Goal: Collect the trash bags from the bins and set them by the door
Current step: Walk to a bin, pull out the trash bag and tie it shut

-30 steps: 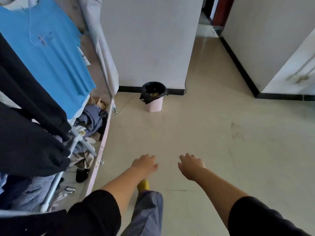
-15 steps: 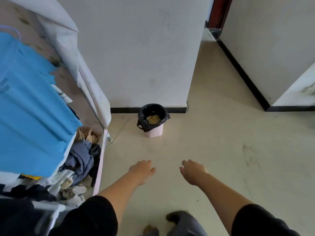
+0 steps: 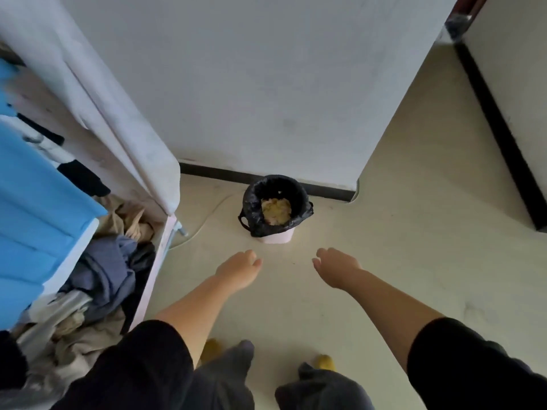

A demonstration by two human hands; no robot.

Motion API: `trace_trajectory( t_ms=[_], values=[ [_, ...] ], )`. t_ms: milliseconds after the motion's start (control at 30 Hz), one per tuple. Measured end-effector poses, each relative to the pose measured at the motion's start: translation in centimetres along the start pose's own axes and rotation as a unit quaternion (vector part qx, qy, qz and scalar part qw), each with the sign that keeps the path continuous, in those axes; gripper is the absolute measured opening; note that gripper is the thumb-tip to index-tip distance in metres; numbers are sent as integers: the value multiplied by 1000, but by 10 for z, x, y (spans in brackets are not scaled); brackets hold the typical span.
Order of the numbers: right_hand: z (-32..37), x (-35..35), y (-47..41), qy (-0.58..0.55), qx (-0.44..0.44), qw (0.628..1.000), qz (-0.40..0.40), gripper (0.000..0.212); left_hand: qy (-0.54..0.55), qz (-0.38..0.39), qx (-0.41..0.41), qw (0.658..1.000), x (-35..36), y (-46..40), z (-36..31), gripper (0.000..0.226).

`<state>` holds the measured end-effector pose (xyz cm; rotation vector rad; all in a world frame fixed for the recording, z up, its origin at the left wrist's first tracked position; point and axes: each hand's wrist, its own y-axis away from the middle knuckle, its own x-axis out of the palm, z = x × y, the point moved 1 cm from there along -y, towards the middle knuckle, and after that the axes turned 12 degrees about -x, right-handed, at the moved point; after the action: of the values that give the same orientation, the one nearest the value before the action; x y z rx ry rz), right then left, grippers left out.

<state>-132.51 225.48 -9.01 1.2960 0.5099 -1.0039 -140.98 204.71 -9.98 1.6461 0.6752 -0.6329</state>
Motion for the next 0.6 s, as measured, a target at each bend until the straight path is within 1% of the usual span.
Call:
trace_trajectory(
  t_ms=[67, 200, 333, 400, 467, 500, 533, 600],
  values=[
    [-23, 19, -51, -17, 13, 1000, 4, 40, 26, 10, -8, 1000, 15, -51, -9, 44],
    [-61, 80, -162, -72, 40, 996, -23, 41, 73, 8, -1, 997, 58, -170, -16, 46],
    [-87, 135, -264, -143, 51, 985, -88, 41, 122, -21, -5, 992, 98, -282, -13, 44],
    [-100, 154, -307, -202, 68, 969, -125, 44, 168, -31, -13, 985, 112, -327, -11, 45],
    [-112, 168, -345, -281, 84, 940, -174, 54, 249, -32, -18, 968, 122, -369, -10, 48],
    [-117, 174, -362, -335, 91, 916, -201, 58, 307, -22, -25, 951, 127, -387, -9, 50],
    [-120, 179, -376, -392, 93, 887, -224, 59, 363, -5, -39, 931, 131, -401, -8, 51],
    [-125, 184, -399, -477, 81, 836, -261, 52, 440, 19, -49, 896, 139, -425, -6, 51]
  ],
)
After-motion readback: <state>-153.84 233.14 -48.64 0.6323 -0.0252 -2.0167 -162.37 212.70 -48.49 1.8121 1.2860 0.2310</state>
